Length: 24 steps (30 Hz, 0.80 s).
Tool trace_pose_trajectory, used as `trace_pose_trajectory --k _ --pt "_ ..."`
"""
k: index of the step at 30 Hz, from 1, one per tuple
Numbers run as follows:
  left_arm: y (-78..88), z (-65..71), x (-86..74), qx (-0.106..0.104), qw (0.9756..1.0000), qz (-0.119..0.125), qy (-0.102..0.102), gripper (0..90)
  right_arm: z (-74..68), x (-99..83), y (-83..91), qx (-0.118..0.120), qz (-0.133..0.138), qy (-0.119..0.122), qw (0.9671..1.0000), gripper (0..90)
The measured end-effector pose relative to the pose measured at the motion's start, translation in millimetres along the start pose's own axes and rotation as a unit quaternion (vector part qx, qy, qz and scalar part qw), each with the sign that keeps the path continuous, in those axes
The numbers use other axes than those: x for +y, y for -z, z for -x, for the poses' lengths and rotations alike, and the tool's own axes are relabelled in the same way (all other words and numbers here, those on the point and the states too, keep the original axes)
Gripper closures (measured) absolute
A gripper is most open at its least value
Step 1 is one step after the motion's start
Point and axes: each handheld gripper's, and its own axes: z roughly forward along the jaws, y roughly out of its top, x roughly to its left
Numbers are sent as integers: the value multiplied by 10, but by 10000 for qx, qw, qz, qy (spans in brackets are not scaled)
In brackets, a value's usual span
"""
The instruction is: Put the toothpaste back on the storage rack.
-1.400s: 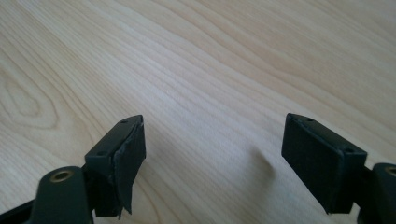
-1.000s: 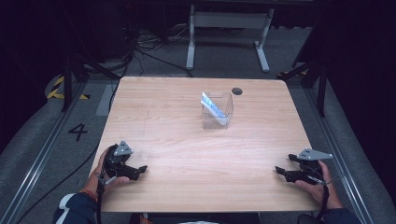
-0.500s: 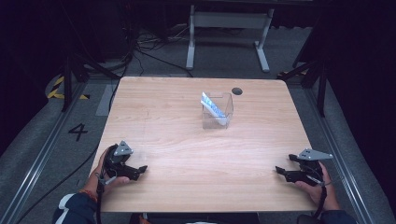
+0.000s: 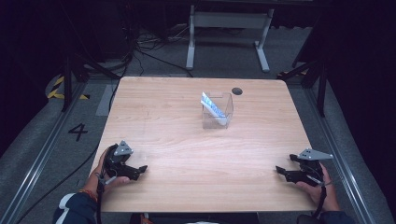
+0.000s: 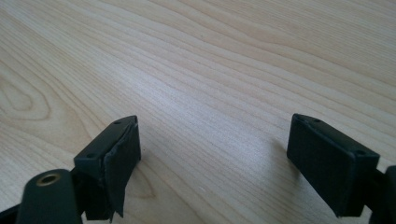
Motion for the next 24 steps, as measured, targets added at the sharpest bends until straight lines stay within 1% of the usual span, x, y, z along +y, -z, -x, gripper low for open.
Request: trace_pose_trajectory --k 24 --pt "-1 1 1 -33 10000 -17 15 3 1 -2 1 -57 -13 -40 10000 168"
